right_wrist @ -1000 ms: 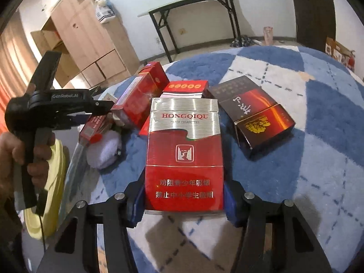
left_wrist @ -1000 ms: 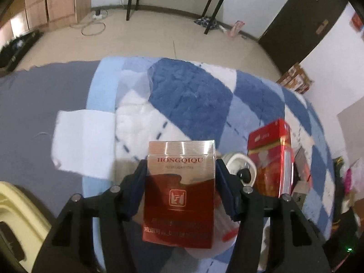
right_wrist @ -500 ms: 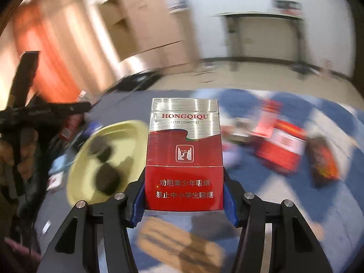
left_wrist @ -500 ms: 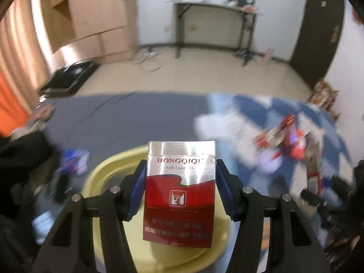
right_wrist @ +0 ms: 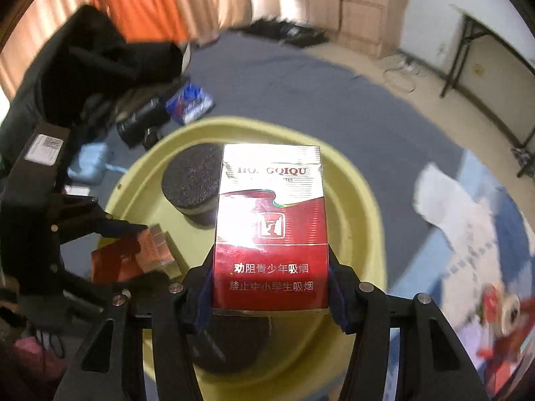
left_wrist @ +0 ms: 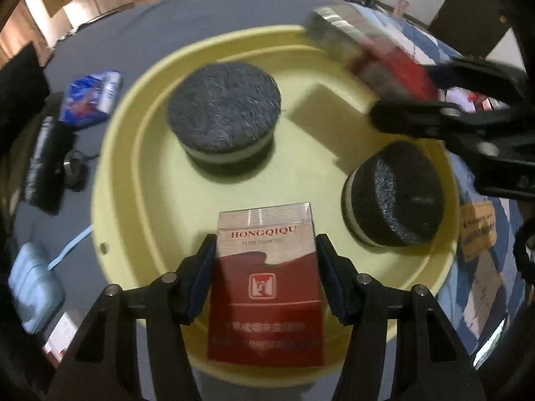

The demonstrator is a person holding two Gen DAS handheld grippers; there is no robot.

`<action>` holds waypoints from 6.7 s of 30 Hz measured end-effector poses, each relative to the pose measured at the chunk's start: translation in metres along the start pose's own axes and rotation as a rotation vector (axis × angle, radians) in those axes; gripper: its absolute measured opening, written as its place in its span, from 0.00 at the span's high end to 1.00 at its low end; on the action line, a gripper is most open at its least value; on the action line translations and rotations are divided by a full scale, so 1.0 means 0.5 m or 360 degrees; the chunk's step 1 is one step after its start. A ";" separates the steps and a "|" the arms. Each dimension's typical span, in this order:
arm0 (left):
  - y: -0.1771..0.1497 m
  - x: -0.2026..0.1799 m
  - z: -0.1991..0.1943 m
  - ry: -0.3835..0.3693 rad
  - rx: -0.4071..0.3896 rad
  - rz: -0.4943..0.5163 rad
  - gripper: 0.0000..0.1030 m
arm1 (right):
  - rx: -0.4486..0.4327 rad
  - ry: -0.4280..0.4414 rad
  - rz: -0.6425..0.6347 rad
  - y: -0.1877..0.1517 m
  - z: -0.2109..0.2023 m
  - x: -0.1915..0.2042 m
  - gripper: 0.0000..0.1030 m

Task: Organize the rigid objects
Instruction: 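Lower both red HONGQIQU packs into the yellow tray and open both grippers, then grasp the dark brown cigarette box with the right gripper while the left grasps the red lighter, then place the brown box and red lighter into the yellow tray, opening both grippers, then grasp the red box with gold lanterns with the right gripper while the left grasps the lavender puff, then place the red lantern box and lavender puff into the yellow tray, opening both grippers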

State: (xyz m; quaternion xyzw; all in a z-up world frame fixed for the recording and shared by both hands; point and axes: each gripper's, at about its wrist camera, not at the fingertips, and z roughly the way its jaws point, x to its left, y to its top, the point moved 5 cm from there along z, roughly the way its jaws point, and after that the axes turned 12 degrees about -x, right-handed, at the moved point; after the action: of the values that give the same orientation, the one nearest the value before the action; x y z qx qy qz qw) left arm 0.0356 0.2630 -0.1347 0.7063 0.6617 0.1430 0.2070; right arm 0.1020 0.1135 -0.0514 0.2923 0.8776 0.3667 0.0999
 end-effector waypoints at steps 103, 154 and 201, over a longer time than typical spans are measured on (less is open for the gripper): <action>0.025 0.026 -0.071 -0.0070 -0.0245 -0.0389 0.77 | -0.0291 -0.0079 0.0106 -0.074 -0.085 -0.026 0.46; 0.281 -0.458 0.174 -0.0281 -0.0276 0.0272 0.01 | -0.0325 -0.0175 -0.0118 -0.320 -0.179 -0.586 0.00; 0.189 0.097 -0.098 0.0035 -0.0676 -0.0568 0.01 | -0.0491 -0.0147 -0.0148 -0.072 0.036 0.102 0.00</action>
State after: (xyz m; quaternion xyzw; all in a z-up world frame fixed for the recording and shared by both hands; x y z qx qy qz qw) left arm 0.0994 0.3128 -0.0500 0.5177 0.7331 0.2474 0.3651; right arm 0.0521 0.1336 -0.0876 0.2491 0.8179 0.4782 0.2007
